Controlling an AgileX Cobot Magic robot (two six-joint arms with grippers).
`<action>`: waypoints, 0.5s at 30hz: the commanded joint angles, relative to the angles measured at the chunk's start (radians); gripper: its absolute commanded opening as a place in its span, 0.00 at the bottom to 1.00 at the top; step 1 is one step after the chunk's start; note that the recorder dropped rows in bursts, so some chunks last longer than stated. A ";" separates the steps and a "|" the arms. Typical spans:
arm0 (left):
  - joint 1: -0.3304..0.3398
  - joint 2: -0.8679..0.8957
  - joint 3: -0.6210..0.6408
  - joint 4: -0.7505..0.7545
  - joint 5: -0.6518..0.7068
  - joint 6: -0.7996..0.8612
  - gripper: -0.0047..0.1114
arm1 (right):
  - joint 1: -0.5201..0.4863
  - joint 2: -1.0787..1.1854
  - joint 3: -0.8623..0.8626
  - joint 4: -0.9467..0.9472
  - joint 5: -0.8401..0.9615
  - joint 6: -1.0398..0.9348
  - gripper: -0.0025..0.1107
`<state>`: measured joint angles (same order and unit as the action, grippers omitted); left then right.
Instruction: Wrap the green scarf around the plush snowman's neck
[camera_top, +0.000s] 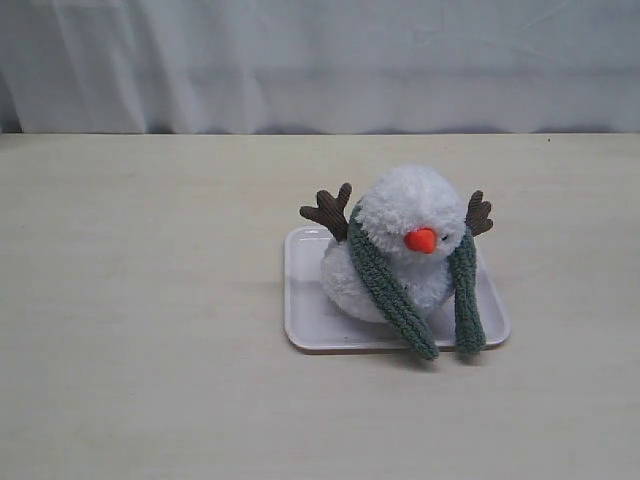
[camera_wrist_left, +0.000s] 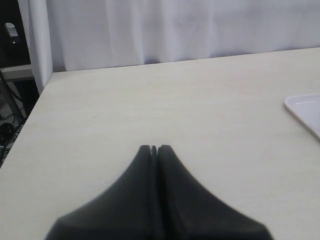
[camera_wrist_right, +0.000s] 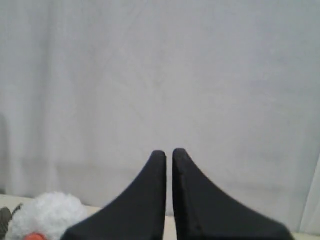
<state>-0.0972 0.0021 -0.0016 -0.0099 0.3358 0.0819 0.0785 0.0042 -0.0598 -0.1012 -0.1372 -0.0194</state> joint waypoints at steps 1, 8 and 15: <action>-0.008 -0.002 0.002 0.001 -0.011 0.000 0.04 | -0.068 -0.004 0.060 0.044 0.059 0.007 0.06; -0.008 -0.002 0.002 0.001 -0.011 0.000 0.04 | -0.070 -0.004 0.060 0.037 0.396 -0.033 0.06; -0.008 -0.002 0.002 0.001 -0.011 0.000 0.04 | -0.070 -0.004 0.060 0.037 0.477 -0.033 0.06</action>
<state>-0.0972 0.0021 -0.0016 -0.0099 0.3358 0.0819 0.0149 0.0042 -0.0022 -0.0639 0.3277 -0.0431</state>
